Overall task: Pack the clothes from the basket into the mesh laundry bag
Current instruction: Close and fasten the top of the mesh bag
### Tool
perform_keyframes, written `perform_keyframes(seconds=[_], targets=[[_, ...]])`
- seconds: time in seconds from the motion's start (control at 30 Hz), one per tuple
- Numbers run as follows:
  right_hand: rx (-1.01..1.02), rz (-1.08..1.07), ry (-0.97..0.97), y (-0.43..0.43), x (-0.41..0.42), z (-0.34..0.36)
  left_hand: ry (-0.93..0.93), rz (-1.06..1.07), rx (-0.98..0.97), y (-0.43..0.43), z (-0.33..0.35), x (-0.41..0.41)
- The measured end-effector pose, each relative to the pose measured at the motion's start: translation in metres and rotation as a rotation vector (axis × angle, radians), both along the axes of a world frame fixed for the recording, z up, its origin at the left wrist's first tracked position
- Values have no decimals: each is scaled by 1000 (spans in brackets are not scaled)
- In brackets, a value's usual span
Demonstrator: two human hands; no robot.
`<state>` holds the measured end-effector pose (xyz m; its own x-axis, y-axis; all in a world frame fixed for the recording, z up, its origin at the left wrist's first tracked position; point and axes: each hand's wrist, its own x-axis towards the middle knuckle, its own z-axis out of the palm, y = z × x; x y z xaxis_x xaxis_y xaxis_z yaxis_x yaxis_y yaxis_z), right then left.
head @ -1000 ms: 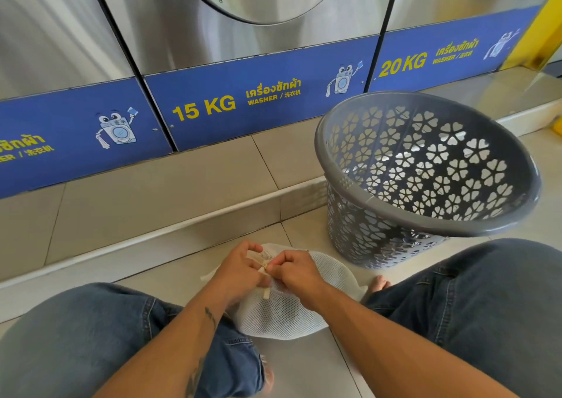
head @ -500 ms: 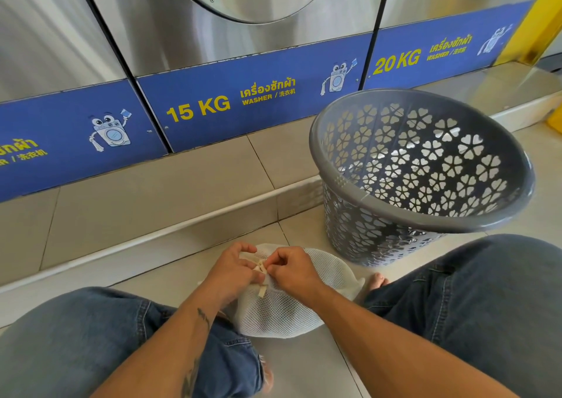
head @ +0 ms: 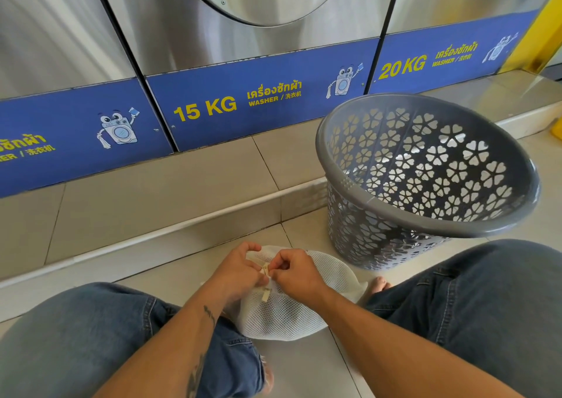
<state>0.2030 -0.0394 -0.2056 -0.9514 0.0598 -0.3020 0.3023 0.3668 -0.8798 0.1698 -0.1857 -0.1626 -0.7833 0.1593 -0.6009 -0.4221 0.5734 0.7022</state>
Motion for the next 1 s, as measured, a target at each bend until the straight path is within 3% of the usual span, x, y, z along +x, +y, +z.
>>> perform_keyframes(seconds=[0.53,0.73,1.0], targets=[[37,-2,47,6,3,6,30,-35,2,-1,-2,-2],[10,121,29,4,9,9,-7,-26,-18,-4,-3,-4],[60,157,-8,-4,18,9,-127,171,57,-3,-7,-7]])
